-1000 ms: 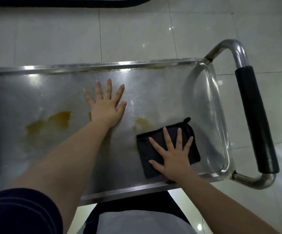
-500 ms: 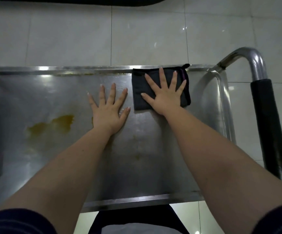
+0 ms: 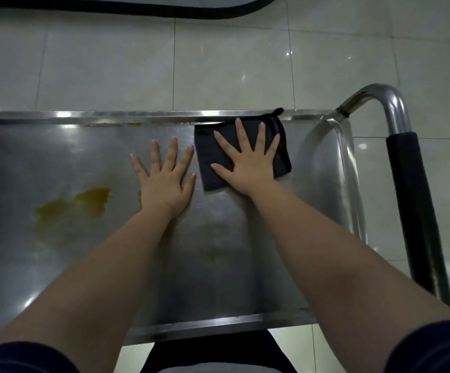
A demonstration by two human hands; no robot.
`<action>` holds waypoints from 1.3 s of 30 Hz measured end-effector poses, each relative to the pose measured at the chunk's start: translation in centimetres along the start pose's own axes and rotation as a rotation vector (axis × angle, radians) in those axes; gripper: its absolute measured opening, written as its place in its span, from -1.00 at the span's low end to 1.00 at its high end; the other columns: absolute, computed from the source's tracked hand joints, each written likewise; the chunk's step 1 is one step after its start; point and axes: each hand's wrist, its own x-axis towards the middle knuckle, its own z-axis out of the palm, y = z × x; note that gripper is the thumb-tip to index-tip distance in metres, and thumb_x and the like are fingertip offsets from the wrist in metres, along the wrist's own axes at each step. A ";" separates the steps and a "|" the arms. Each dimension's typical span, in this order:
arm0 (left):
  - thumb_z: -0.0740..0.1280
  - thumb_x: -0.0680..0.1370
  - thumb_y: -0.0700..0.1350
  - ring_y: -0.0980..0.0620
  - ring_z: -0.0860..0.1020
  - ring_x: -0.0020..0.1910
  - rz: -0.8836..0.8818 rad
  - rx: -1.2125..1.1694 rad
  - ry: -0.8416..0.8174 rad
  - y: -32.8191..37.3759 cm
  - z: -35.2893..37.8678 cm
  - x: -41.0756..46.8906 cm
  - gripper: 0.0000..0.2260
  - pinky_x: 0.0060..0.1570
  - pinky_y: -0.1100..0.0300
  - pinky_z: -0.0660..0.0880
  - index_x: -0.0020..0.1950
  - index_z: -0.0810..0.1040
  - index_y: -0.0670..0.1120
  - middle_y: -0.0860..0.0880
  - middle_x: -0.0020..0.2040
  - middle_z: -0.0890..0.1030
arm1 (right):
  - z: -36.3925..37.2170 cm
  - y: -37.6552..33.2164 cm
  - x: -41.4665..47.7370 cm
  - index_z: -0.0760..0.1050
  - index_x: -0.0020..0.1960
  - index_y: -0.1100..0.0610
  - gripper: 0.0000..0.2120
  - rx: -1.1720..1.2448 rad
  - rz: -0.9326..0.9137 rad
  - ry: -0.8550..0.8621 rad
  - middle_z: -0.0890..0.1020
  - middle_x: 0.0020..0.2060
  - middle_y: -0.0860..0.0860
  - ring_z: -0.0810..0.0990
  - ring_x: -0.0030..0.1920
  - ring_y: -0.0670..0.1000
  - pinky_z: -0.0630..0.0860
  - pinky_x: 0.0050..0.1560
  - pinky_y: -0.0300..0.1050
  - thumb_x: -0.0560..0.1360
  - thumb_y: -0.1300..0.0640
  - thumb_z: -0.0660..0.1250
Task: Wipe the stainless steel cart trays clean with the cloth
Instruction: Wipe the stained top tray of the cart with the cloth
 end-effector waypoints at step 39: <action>-0.24 0.59 0.29 -0.21 -0.25 0.56 0.014 -0.004 0.001 0.8 0.3 0.3 -0.47 0.37 -0.44 -0.30 0.56 -0.21 0.27 0.05 0.62 -0.18 | 3.7 11.5 -17.1 -0.21 0.51 -0.39 -0.28 0.026 0.461 0.007 -0.20 0.58 -0.11 -0.23 0.53 0.31 -0.22 0.40 0.48 0.39 -0.53 -0.19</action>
